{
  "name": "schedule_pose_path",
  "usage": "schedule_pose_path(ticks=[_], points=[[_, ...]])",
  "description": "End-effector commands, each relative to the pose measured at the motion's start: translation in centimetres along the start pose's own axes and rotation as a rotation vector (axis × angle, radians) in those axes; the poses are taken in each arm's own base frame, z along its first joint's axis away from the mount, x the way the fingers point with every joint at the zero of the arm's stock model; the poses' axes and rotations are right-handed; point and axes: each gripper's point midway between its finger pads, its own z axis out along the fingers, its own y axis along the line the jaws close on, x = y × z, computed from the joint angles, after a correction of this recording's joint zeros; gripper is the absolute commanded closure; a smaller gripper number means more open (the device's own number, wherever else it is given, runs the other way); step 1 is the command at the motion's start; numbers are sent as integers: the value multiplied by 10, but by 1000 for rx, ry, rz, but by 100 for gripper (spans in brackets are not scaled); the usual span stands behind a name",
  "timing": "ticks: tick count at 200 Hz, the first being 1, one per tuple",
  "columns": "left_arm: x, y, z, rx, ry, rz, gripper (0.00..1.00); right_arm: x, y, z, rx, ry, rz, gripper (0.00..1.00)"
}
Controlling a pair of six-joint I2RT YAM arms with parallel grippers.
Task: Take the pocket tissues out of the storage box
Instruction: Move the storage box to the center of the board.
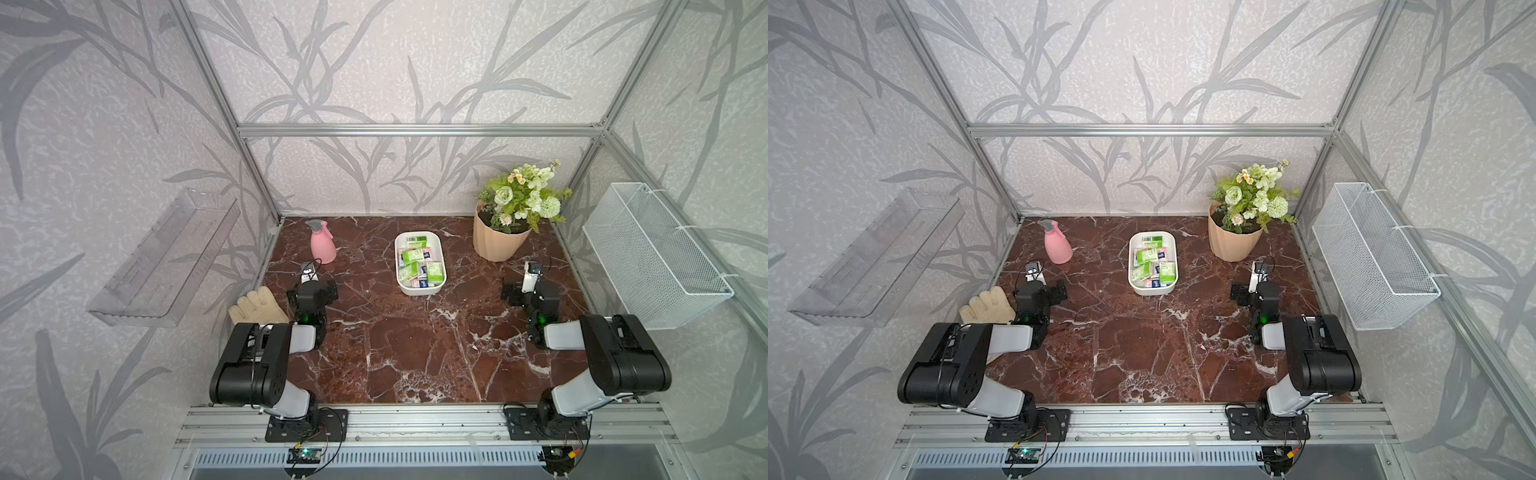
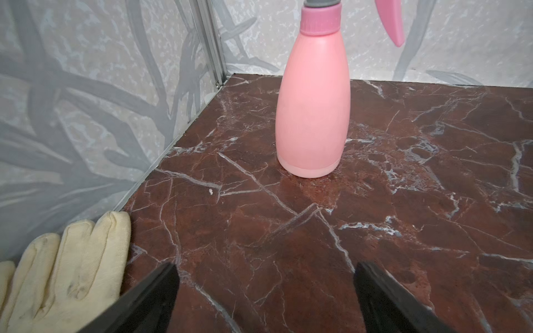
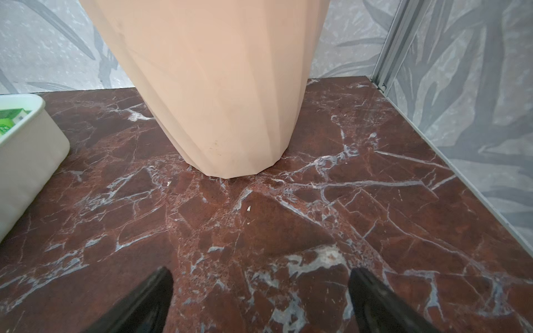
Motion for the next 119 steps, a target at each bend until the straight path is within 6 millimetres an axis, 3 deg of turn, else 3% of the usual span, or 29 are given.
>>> schedule_pose_path(ticks=[1,100,119], points=[[-9,-1,3,-5,-26,-9,0,-13,1,4,2,-40,-6,1],[-10,0,2,-6,-30,-11,0,-13,1,3,2,-40,-5,1],[-24,6,-2,-32,-48,-23,0,-16,-2,0,19,-55,2,1]])
